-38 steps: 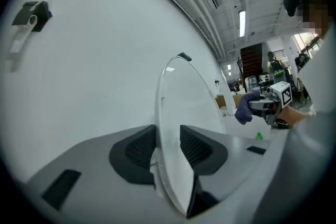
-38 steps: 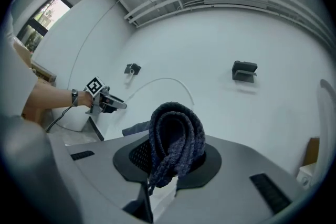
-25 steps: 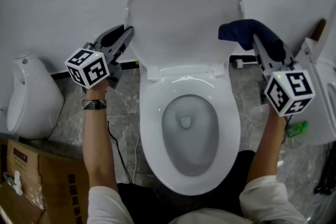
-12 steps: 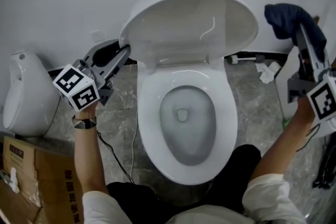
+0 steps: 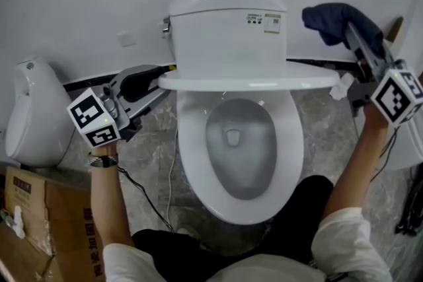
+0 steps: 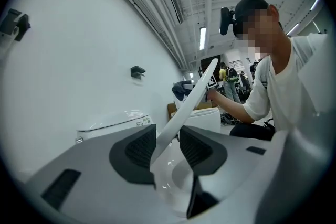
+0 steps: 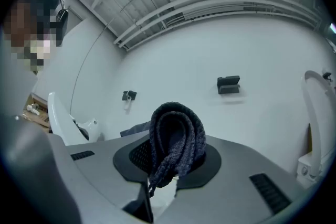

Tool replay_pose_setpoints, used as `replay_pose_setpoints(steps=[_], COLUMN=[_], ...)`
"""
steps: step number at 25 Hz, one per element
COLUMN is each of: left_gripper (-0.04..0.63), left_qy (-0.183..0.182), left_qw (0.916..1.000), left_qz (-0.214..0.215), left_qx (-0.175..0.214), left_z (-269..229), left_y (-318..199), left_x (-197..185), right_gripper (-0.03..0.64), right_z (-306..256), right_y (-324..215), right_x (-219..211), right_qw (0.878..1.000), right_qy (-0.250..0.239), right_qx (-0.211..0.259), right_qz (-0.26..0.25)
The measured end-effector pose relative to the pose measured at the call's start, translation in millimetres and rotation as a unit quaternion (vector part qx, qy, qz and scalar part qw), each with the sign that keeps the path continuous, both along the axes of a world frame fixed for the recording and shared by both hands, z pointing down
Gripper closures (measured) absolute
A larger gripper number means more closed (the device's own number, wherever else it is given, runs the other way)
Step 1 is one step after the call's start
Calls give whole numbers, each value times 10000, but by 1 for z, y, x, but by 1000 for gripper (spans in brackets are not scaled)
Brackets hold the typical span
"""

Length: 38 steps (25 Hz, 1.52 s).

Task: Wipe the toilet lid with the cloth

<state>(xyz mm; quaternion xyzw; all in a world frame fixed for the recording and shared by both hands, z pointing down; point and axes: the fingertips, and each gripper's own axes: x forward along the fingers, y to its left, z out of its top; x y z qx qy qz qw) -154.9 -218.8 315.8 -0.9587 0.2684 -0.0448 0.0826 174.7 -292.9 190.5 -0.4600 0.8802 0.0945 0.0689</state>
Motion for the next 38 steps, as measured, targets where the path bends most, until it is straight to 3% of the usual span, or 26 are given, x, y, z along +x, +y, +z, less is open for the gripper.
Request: replay_pose_setpoints(steps=[6, 10, 15, 20, 23, 29, 38], left_gripper=[446, 453, 482, 567, 580, 593, 595], left_qy=[265, 403, 912, 621, 456, 54, -4], left_qw=[9987, 9961, 9952, 9964, 9960, 9992, 9983], left_qz=[408, 780, 342, -552, -713, -251, 54], left_qx=[151, 9, -65, -170, -289, -320, -576], left_z=[8, 19, 8, -24, -36, -42, -26], left_y=[19, 33, 22, -4, -9, 8, 24], left_x=[-1, -14, -49, -44, -22, 24, 28], right_gripper=[528, 528, 528, 528, 528, 528, 528], right_z=[16, 12, 13, 18, 24, 33, 51], right_y=[-5, -5, -6, -8, -10, -8, -9], right_x=[-21, -20, -27, -32, -39, -46, -58], right_qw=[9994, 9997, 9996, 9993, 9988, 9975, 9940], right_qy=[275, 214, 229, 297, 411, 503, 832], right_qx=[-109, -54, -112, -152, -189, -321, -459], right_qz=[-169, -114, -150, -142, -207, -378, -549])
